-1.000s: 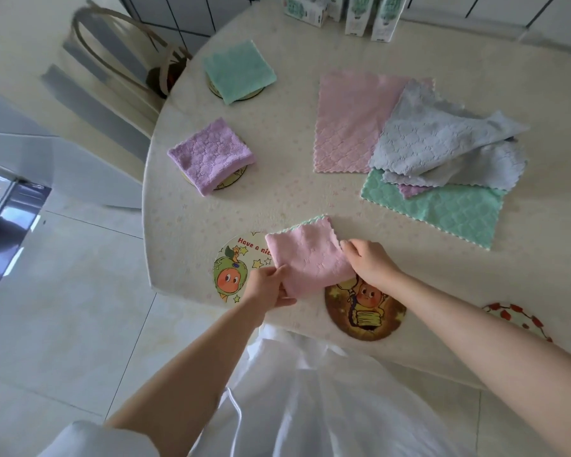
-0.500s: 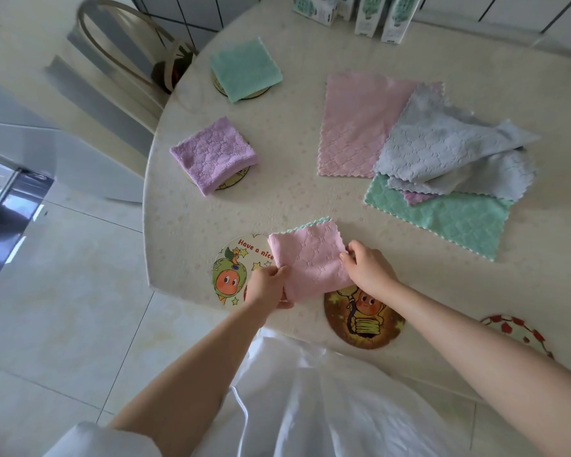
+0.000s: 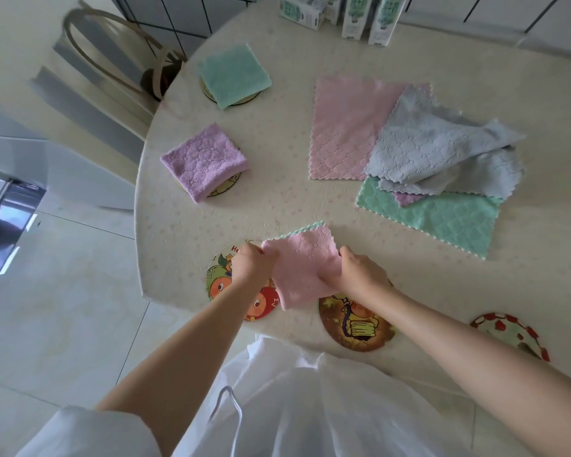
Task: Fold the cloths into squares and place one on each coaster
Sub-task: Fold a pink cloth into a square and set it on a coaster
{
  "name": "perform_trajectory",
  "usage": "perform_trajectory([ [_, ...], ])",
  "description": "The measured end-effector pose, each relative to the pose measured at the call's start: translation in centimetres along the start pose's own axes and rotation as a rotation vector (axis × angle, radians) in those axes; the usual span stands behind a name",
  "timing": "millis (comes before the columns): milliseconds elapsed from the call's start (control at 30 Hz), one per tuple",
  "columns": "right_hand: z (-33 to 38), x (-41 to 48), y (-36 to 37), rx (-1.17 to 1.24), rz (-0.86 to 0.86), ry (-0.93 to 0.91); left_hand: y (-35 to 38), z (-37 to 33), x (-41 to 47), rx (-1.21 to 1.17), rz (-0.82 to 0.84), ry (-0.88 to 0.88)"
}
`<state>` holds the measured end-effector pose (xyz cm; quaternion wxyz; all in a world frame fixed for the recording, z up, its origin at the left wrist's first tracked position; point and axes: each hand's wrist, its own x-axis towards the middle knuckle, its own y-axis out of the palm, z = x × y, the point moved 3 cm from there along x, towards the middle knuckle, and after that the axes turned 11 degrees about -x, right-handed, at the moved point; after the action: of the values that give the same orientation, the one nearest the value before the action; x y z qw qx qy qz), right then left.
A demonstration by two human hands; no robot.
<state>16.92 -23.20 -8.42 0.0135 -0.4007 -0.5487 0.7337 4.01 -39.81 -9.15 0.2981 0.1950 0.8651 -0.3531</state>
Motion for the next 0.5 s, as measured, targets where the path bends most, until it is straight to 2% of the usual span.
perform_trajectory([
  [167,-0.6,-0.4,0.7,0.089,0.001,0.078,1.0,-0.6,0.5,-0.187,0.067,-0.165],
  [300,-0.5,-0.7,1.3,0.254,0.057,0.1,1.6,-1.5,0.3,-0.323,0.17,-0.134],
  [500,-0.4,-0.1,0.7,0.46,0.17,0.178,0.9,-2.8,-1.9,-0.71,0.59,-0.118],
])
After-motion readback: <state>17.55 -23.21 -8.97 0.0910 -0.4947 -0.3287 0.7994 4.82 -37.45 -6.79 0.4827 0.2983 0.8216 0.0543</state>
